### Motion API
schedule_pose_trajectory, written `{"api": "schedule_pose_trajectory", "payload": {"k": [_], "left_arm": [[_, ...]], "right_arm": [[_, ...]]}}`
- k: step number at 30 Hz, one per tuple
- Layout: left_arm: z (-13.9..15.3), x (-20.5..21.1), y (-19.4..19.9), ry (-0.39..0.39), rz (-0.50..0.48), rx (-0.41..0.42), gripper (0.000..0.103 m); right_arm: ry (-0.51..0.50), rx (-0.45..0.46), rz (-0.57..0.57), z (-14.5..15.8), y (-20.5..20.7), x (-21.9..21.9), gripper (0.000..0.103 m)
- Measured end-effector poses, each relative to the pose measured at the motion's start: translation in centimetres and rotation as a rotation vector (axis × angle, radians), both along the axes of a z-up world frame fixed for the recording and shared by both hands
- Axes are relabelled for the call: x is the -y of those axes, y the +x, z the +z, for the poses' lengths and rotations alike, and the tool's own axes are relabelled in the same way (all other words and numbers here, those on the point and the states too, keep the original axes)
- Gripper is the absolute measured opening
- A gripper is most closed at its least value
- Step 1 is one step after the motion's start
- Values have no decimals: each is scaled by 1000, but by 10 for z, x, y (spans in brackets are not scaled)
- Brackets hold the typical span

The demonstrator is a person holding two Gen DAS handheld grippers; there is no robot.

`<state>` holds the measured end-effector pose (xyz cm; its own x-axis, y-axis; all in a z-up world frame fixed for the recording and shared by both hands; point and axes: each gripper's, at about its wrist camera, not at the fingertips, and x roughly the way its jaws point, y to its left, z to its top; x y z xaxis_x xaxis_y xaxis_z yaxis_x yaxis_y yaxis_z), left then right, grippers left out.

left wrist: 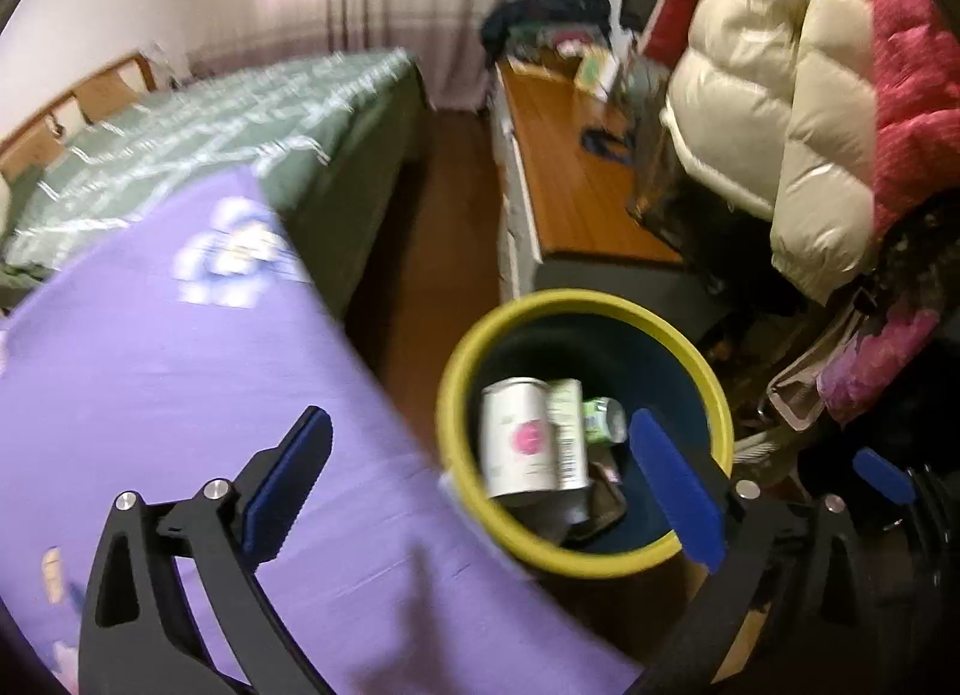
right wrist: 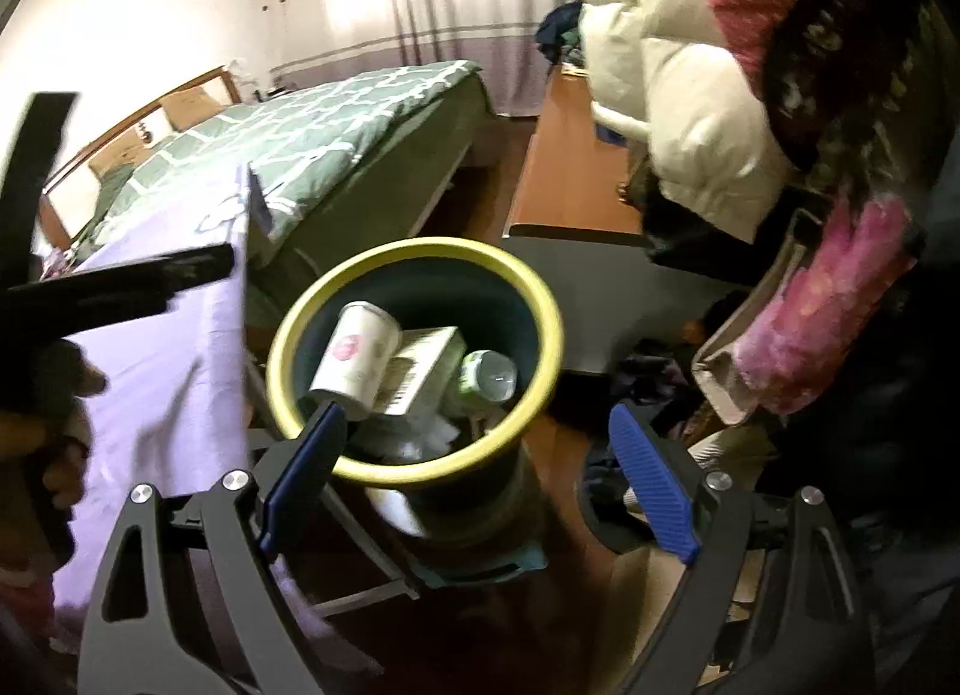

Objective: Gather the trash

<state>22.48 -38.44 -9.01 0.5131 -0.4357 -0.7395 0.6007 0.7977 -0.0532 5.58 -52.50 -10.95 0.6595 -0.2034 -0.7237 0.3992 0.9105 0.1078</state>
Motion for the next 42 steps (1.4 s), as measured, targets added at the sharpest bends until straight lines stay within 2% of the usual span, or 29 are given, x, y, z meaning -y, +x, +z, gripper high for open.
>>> {"api": "schedule_pose_trajectory", "payload": {"k": [4, 7, 10, 16, 20, 26, 30, 37, 42], "left_arm": [[22, -60, -19, -27, 67, 58, 98], [37, -114, -38, -50, 164, 119, 98], [51, -169, -62, -30, 274, 203, 98], [74, -257, -107, -71, 433, 271, 98], [87, -303, -143, -106, 491, 308, 98], [96, -342, -193, -122, 563, 369, 98], [102, -358, -211, -123, 596, 390, 98], [104, -366, -210, -121, 613, 391, 98], [100, -355, -199, -99, 615, 377, 98]], "right_arm": [[6, 12, 59, 5, 4, -21, 85], [4, 36, 114, 13, 7, -40, 85], [-3, 59, 158, 22, 9, -58, 85], [-39, 114, 236, 43, 4, -93, 85], [-67, 154, 271, 59, -6, -112, 86], [-107, 196, 313, 77, -24, -134, 89], [-105, 206, 322, 81, -31, -141, 89], [-105, 218, 327, 86, -29, -144, 89], [-102, 205, 333, 82, -23, -145, 89]]}}
